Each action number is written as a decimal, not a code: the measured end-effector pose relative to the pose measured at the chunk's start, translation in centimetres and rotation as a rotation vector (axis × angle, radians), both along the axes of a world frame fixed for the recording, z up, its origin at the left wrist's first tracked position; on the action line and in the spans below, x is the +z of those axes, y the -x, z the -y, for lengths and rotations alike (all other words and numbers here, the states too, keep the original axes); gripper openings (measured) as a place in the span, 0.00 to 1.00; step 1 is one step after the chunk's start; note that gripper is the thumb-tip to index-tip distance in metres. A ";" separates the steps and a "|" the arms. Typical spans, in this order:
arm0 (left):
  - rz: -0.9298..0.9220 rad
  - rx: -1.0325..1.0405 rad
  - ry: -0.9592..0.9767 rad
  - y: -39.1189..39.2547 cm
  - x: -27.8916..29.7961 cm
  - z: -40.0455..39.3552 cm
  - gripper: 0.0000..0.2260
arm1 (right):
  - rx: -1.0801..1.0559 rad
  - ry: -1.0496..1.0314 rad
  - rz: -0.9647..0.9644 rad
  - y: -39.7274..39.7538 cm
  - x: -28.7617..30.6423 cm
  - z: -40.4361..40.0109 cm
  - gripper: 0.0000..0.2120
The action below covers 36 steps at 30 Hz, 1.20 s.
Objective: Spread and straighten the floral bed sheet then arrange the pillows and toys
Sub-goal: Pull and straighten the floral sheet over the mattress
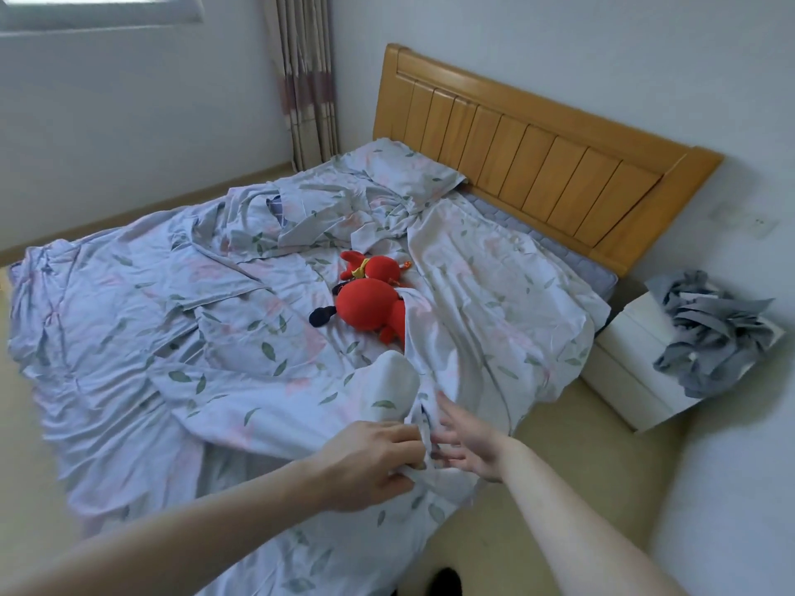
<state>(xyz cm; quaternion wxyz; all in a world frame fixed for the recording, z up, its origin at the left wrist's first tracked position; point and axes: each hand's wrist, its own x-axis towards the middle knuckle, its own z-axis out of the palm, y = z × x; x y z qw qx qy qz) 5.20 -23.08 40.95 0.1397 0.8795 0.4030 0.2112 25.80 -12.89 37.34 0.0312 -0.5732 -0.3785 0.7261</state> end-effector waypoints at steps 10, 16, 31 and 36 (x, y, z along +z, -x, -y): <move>-0.036 0.029 -0.012 2.2 0.3 9.4 0.03 | 0.330 -0.389 0.302 8.3 -1.7 7.4 0.05; -0.126 0.054 -0.022 1.7 0.0 13.5 0.02 | 0.445 -0.711 0.621 5.6 -2.7 10.8 0.14; -0.215 -0.196 -0.285 1.4 -0.8 19.4 0.09 | 0.196 -0.185 0.314 11.6 -4.8 15.2 0.15; -0.239 -0.055 0.112 5.1 -2.3 20.4 0.14 | 0.188 -0.694 0.234 12.7 -3.7 17.4 0.21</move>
